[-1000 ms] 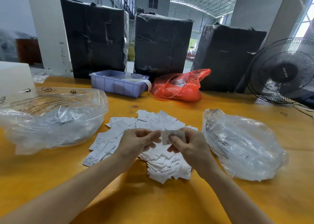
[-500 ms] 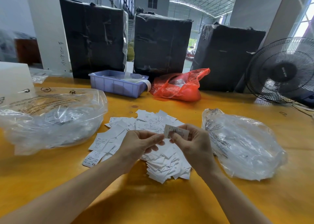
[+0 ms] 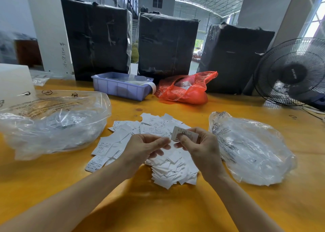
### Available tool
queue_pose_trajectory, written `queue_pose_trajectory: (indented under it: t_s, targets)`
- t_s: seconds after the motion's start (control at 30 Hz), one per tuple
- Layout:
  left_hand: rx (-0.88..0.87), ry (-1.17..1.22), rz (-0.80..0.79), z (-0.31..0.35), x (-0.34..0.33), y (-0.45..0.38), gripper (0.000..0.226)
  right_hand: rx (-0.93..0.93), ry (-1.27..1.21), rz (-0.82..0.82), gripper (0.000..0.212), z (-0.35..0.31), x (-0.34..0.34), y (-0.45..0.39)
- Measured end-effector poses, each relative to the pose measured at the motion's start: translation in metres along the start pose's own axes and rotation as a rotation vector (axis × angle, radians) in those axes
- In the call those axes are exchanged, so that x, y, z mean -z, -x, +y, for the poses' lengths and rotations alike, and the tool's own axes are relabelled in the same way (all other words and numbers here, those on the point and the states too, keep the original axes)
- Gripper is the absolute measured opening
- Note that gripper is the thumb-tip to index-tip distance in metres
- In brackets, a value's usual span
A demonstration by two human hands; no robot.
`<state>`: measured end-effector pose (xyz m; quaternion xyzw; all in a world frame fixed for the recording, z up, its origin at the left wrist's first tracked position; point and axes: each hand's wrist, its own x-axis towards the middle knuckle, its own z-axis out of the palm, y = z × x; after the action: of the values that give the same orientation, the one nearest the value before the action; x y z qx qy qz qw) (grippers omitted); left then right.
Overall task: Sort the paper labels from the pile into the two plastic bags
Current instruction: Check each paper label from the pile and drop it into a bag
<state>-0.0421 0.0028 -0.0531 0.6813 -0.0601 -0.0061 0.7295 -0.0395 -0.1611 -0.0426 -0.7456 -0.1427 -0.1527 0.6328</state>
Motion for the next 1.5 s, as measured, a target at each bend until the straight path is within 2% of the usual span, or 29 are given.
queue_pose_trajectory:
  t_s: [0.2,0.5,0.73,0.8,0.87,0.93,1.03,1.1,1.17,1.23,1.33,1.4,1.5]
  targets:
    - [-0.002,-0.001,-0.019,0.0,0.0,0.001,0.033,-0.022,-0.07,-0.022,0.007,-0.004,0.0,0.001]
    - [-0.014,0.007,0.01,0.0,0.0,0.0,0.026,-0.159,-0.064,-0.102,0.002,-0.004,0.003,-0.001]
    - [-0.034,-0.08,0.037,0.0,0.0,0.001,0.025,-0.35,0.116,-0.416,0.008,-0.001,0.009,-0.003]
    - [-0.023,-0.091,0.045,-0.001,0.0,0.0,0.021,-0.378,0.103,-0.462,0.019,-0.001,0.009,-0.002]
    - [-0.009,-0.085,0.052,-0.003,-0.002,0.0,0.014,-0.354,0.107,-0.436,0.036,-0.001,0.007,-0.001]
    - [0.003,-0.059,0.049,-0.005,-0.004,0.001,0.012,-0.282,0.108,-0.345,0.04,0.0,0.005,-0.001]
    - [0.038,0.083,0.081,-0.005,-0.007,0.002,0.016,-0.151,0.088,-0.22,0.024,0.003,0.001,-0.001]
    - [0.074,0.179,0.141,-0.003,-0.008,0.002,0.019,-0.054,0.154,-0.178,0.012,0.005,-0.003,0.001]
    - [0.107,0.258,0.201,-0.002,-0.009,0.001,0.027,0.04,0.25,-0.15,0.01,0.007,-0.01,0.005]
    - [0.128,0.329,0.243,-0.001,-0.01,0.0,0.029,0.099,0.33,-0.156,0.018,0.008,-0.016,0.009]
    - [0.133,0.428,0.267,0.002,-0.013,0.002,0.028,0.13,0.416,-0.289,0.026,0.005,-0.021,0.012]
    - [0.149,0.478,0.274,0.003,-0.015,0.003,0.034,0.129,0.39,-0.361,0.028,0.004,-0.024,0.014]
    - [0.167,0.507,0.268,0.003,-0.019,0.005,0.036,0.095,0.288,-0.293,0.026,0.006,-0.025,0.015]
